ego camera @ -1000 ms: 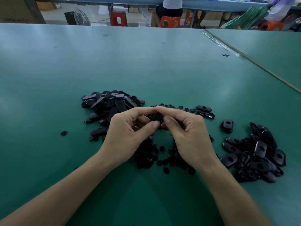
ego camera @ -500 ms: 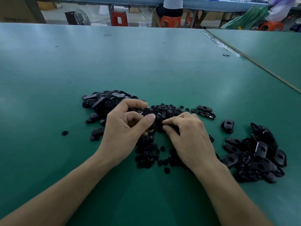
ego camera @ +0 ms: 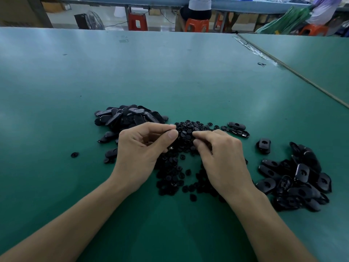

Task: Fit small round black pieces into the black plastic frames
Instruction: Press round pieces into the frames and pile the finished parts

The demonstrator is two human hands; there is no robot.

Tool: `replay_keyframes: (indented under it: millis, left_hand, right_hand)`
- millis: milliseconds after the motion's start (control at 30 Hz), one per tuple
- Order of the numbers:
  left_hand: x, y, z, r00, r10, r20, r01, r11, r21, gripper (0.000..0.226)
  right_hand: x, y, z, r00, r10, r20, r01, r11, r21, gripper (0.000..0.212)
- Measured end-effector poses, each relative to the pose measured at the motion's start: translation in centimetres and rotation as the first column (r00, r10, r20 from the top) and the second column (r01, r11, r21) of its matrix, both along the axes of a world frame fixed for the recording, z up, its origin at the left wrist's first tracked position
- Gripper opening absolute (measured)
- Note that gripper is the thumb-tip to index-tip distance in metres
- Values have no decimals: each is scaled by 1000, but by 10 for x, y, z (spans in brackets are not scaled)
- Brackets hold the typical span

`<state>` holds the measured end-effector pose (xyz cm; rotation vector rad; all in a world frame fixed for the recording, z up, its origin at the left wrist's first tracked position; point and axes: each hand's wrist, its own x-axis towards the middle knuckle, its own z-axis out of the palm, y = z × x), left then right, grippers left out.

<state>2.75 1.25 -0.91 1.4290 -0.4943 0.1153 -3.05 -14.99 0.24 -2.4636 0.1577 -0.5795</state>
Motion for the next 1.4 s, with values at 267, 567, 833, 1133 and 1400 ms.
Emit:
replay_keyframes:
  millis: [267,567,833,1133,1400]
  left_hand:
    - [0,0,2,999,20,-33,-21,999,-26,11]
    - [1,-1,1,986,24,-164,-40,995,-92,21]
    - [0,1,0,994,1,-105,0,1000,13,16]
    - [-4,1,5,998,-54,-32,58,989,135,26]
    - [-5,1,4,998,-62,-27,66,985,161,32]
  right_hand:
    - [-3,2,0,990,36,134,-66,971,228,10]
    - [-3,4,3,983,64,172,-129,906,404,21]
    - [-3,11,5,981,126,150,-183,868,461,15]
    - [-4,16,6,981,126,151,-179,887,426,21]
    - [-5,15,4,983,123,139,-164,926,340,24]
